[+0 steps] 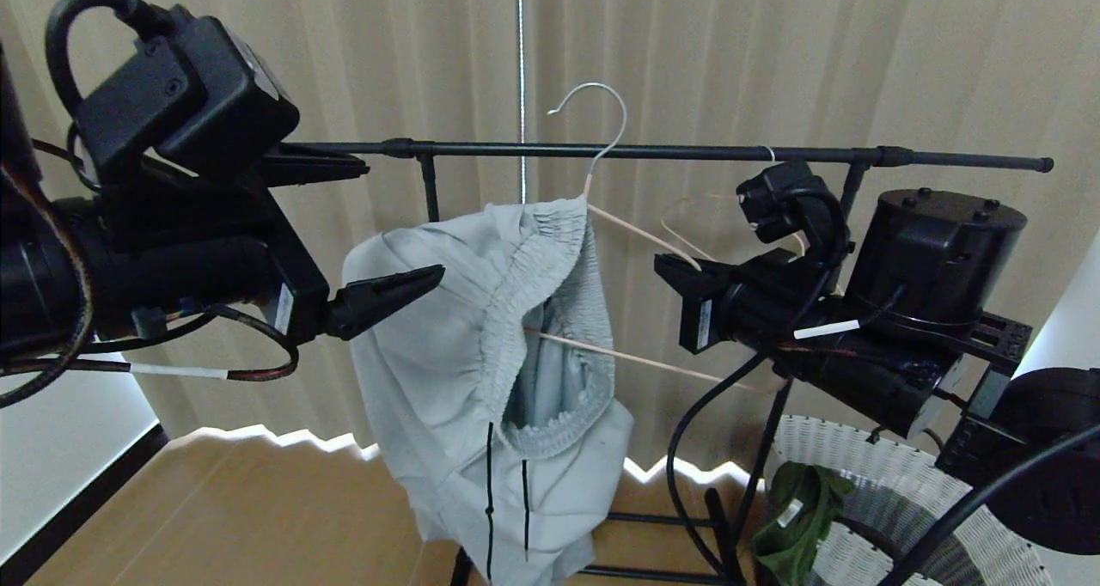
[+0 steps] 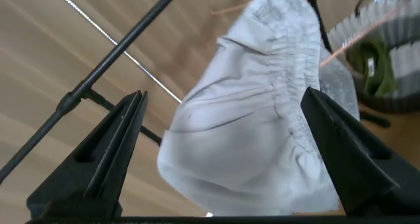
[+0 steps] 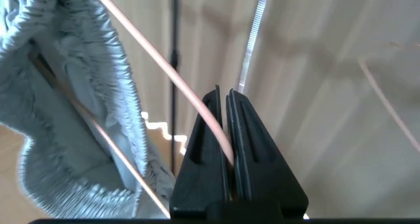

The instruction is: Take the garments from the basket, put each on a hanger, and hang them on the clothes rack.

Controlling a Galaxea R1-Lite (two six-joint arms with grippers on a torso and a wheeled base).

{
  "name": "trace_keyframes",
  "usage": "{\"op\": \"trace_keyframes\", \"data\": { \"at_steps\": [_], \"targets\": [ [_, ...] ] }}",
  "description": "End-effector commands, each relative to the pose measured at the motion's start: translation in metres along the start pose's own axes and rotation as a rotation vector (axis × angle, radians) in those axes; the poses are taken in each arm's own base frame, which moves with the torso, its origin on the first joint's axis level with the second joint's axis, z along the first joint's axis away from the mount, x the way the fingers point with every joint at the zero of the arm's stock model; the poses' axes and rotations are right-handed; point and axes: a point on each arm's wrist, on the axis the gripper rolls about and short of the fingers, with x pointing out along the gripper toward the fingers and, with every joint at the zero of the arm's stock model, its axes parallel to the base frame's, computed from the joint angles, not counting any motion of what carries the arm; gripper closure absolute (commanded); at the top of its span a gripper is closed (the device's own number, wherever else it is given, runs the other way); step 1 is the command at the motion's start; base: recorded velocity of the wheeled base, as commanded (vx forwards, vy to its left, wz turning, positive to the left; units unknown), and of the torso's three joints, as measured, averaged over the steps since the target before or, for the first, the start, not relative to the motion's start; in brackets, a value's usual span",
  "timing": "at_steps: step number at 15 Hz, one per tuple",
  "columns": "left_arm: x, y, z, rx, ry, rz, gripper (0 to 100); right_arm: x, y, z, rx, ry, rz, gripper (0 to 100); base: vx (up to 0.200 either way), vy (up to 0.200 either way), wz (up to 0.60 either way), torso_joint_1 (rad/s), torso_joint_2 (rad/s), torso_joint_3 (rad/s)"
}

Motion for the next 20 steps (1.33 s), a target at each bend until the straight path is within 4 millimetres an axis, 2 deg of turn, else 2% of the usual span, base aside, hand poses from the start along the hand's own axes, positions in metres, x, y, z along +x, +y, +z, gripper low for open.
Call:
{"op": "trace_keyframes", "data": {
  "at_steps": [1,6,10,18,19,20],
  "targets": [
    [0.009,-0.001,-0.006,0.007,0.026,-0.016,0,-0.002,0.005,0.001,-0.001,-0.003,0.021,100,0.0,0.0,0.0,0.0,0.0,0.0],
    [0.035,0.0,-0.015,0.084,0.015,0.007,0,-0.009,0.029,0.005,-0.004,-0.017,0.102,100,0.0,0.0,0.0,0.0,0.0,0.0],
    [0.037,-0.003,-0.021,0.107,0.034,-0.004,0,-0.02,0.033,0.006,-0.001,-0.023,0.163,100,0.0,0.0,0.0,0.0,0.0,0.0],
    [0.036,-0.008,-0.026,0.105,0.049,-0.021,0,-0.026,0.042,0.005,-0.002,-0.055,0.237,100,0.0,0.0,0.0,0.0,0.0,0.0],
    [0.036,-0.008,-0.026,0.106,0.05,-0.022,100,-0.026,0.042,0.005,-0.002,-0.053,0.239,100,0.0,0.0,0.0,0.0,0.0,0.0],
    [0.035,-0.009,-0.027,0.108,0.05,-0.025,100,-0.026,0.042,0.005,-0.002,-0.053,0.239,100,0.0,0.0,0.0,0.0,0.0,0.0]
  ]
}}
